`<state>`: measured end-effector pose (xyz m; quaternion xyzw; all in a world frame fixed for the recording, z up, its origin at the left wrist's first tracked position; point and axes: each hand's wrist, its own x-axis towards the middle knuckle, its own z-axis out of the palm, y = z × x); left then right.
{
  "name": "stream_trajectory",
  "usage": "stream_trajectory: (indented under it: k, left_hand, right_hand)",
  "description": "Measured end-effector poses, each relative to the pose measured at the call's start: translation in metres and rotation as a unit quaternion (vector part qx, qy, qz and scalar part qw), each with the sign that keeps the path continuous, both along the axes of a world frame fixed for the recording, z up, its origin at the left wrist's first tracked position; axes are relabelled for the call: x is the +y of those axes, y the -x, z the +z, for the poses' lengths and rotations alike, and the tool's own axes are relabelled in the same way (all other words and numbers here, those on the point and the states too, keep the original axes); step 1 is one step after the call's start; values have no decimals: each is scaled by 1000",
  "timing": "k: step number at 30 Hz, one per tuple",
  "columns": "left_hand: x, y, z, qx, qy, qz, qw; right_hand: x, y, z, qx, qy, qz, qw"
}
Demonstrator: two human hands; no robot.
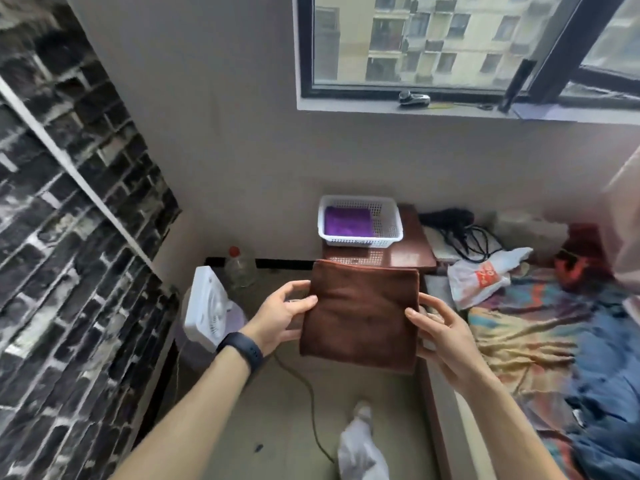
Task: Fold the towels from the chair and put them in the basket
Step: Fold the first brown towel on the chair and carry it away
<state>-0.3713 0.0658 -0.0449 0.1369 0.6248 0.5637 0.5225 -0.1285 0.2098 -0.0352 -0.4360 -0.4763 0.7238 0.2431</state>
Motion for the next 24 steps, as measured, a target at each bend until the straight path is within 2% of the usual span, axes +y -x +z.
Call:
stream_trajectory:
  k: [5, 12, 18, 24]
  left_hand:
    - [90, 39, -22, 0, 20, -16, 1000]
    - [190, 73, -50, -24, 100, 17, 995]
    - [244, 103, -88, -46, 198, 36, 979]
    - [297, 150, -118, -78, 246, 13, 966]
  right_hand:
    - [91, 38, -28, -8, 21, 2, 1000]
    - [201, 89, -60, -63, 78, 31, 994]
    - [257, 129, -97, -130, 117, 46, 983]
    - [309, 177, -132, -186, 133, 49, 972]
